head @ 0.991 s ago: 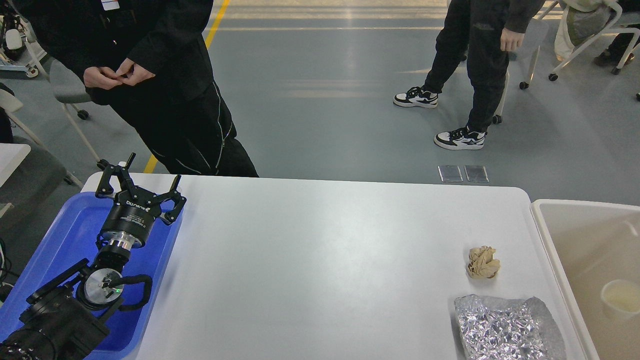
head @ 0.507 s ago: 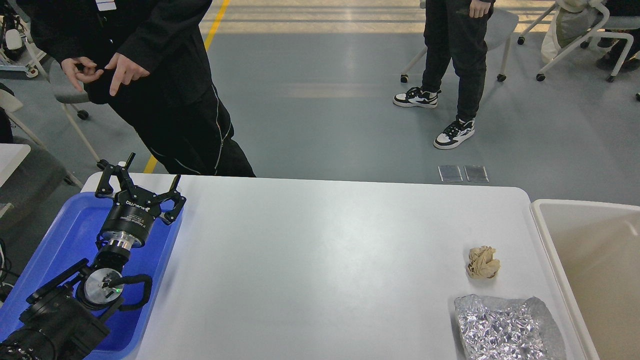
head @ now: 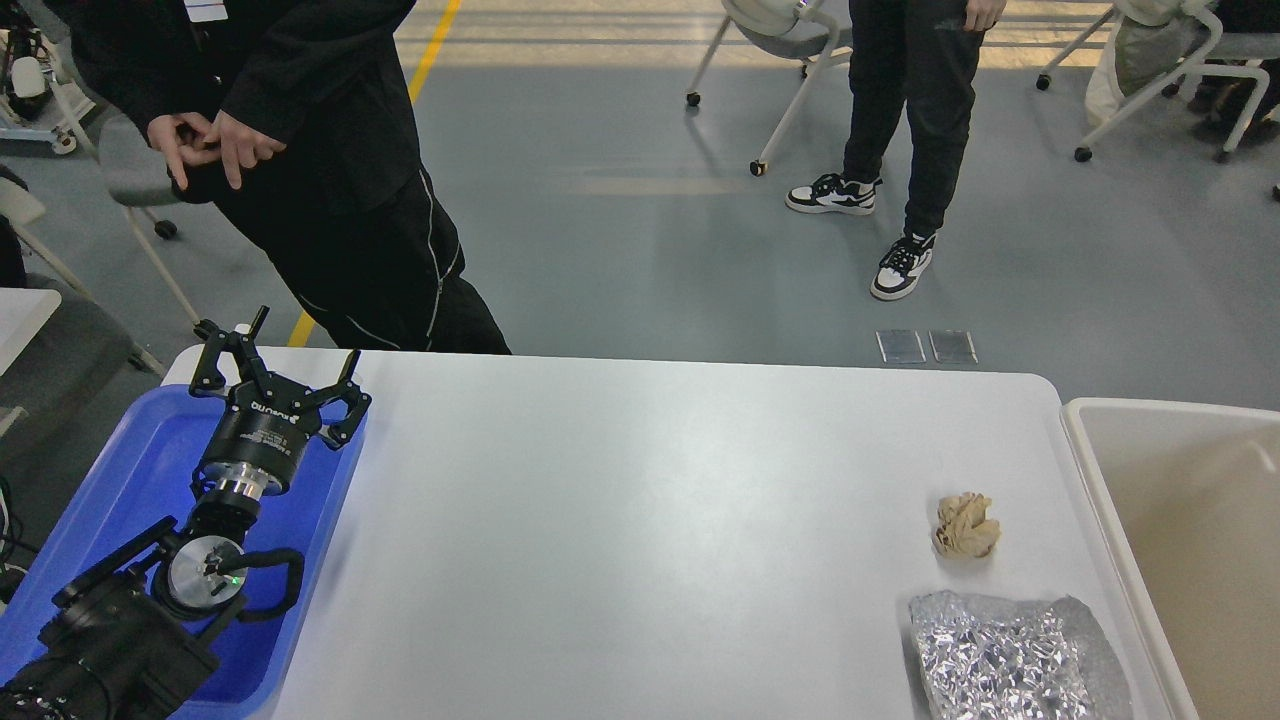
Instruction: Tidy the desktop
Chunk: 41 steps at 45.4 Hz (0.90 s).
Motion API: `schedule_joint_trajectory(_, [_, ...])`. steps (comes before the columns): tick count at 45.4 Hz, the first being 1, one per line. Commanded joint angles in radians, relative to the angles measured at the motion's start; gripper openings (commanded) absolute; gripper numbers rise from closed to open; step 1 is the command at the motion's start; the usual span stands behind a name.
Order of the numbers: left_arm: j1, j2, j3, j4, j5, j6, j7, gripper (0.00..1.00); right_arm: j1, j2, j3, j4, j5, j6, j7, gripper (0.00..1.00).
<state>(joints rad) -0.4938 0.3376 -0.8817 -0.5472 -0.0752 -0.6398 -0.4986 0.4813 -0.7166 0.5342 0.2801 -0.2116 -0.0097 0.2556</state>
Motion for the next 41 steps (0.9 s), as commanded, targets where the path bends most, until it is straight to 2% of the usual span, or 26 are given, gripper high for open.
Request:
schedule_joint_trajectory(1, [0.0,0.0,0.001,0.0,0.0,0.0,0.0,1.0,-0.151,-0.11,0.377,0.387,0.006,0.016,0.005,1.0])
schedule_joint_trajectory(9, [0.0,0.0,0.001,0.0,0.0,0.0,0.0,1.0,-0.243,-0.064,0.596,0.569,0.012,0.051,0.022,1.0])
schedule_joint_trajectory(15, [0.0,0.0,0.001,0.001,0.0,0.0,0.0,1.0,-0.273,0.002,0.688,0.691,0.006,0.063,0.021,1.0])
schedule_joint_trajectory(20, [0.0,0.0,0.001,0.0,0.0,0.0,0.0,1.0,-0.279,0.095,0.76,0.745,0.003,0.073,0.021,1.0])
schedule_joint_trajectory(31, [0.0,0.0,0.003,0.001,0.002,-0.001,0.0,1.0,-0.271,0.236,0.774,0.76,0.001,0.071,0.024,1.0])
schedule_joint_trajectory(34, [0.0,0.0,0.003,0.0,0.002,-0.001,0.0,1.0,-0.271,0.272,0.785,0.76,0.001,0.071,0.046,1.0])
schedule_joint_trajectory(41, [0.0,0.0,0.003,0.001,0.0,-0.001,0.0,1.0,-0.273,0.319,0.773,0.758,-0.005,0.074,0.158,1.0])
